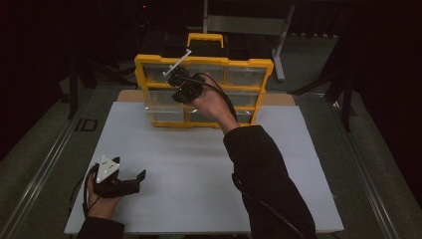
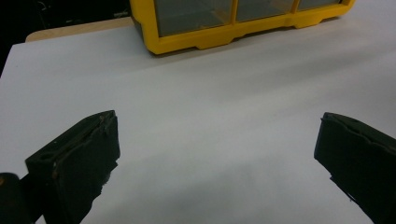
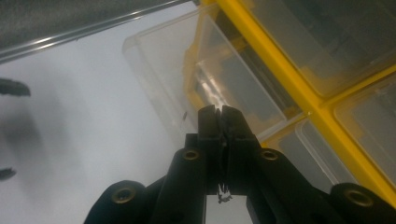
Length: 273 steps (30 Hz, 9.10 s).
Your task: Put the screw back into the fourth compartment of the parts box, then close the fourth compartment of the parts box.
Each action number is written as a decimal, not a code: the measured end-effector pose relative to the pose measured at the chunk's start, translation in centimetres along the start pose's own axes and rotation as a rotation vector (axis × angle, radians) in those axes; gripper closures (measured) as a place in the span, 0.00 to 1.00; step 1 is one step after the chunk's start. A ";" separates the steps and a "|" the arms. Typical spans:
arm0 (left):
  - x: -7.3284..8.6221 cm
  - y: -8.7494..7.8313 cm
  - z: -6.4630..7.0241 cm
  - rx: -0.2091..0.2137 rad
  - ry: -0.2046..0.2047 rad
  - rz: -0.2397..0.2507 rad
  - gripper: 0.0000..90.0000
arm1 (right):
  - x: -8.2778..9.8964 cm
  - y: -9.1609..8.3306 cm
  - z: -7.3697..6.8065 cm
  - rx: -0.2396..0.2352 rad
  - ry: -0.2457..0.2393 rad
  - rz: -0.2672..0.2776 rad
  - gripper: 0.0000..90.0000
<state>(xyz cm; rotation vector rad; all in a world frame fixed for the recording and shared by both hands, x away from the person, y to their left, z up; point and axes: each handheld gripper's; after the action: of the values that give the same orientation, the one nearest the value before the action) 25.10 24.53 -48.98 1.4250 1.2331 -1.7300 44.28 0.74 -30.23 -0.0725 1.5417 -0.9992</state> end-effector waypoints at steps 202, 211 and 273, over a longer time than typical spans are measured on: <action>-9.0 5.7 3.5 -0.001 0.054 0.105 0.19 | 36.3 -15.7 -3.1 0.186 0.220 0.448 0.10; -10.1 6.1 3.8 -0.025 0.097 0.127 0.43 | 36.3 -15.6 -3.0 0.188 0.220 0.450 0.10; -12.3 12.3 3.1 -0.159 0.097 0.078 1.00 | 36.3 -15.6 -3.1 0.192 0.215 0.456 0.10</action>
<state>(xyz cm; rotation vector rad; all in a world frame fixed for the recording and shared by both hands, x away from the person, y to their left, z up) 37.66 15.24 -40.74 1.4564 1.3167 -1.4915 24.66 -27.87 -49.34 0.5154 1.5510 -0.7985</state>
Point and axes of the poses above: each handheld gripper's, and its own axes: y roughly forward along the jaws, x roughly out of its underside, z roughly to its right, and after that the axes turned 13 degrees about z, right-handed
